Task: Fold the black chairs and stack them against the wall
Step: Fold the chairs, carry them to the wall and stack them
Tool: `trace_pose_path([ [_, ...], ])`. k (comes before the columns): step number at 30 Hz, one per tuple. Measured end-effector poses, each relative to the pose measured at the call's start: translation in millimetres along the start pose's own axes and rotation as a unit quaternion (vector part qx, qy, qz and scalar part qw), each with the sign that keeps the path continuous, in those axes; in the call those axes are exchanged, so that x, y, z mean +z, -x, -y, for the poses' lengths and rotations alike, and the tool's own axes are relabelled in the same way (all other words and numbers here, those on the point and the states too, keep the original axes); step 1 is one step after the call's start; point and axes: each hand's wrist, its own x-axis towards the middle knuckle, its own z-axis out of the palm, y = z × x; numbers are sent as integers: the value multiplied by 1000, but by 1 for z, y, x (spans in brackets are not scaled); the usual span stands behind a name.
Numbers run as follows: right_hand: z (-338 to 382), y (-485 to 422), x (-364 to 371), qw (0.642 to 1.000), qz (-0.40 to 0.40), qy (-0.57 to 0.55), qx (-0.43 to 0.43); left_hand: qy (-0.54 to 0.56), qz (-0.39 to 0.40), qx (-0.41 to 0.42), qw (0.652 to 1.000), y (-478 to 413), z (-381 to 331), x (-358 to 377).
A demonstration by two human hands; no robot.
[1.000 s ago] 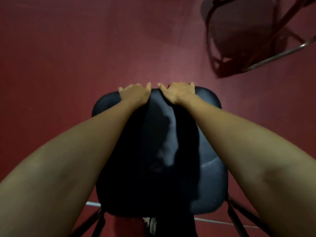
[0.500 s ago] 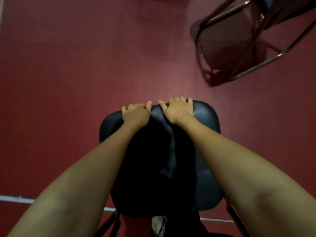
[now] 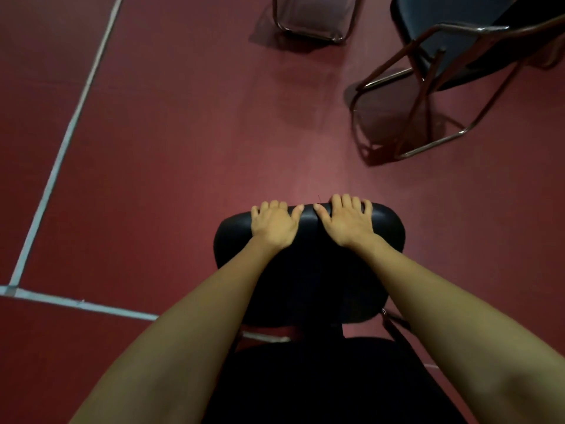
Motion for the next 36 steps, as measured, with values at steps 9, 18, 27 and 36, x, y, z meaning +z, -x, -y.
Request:
trace_pose_path([
  [9, -2, 116, -11, 1000, 23, 10, -17, 21, -21, 12, 999, 121, -4, 7],
  [18, -15, 179, -9, 981, 88, 103, -139, 82, 19, -1, 996, 189, -1, 24],
  [27, 5, 155, -22, 951, 167, 188, -177, 212, -41, -58, 975, 250, 10, 23],
  [36, 12, 137, -11, 956, 161, 149, -194, 143, -359, -275, 880, 334, -17, 27],
])
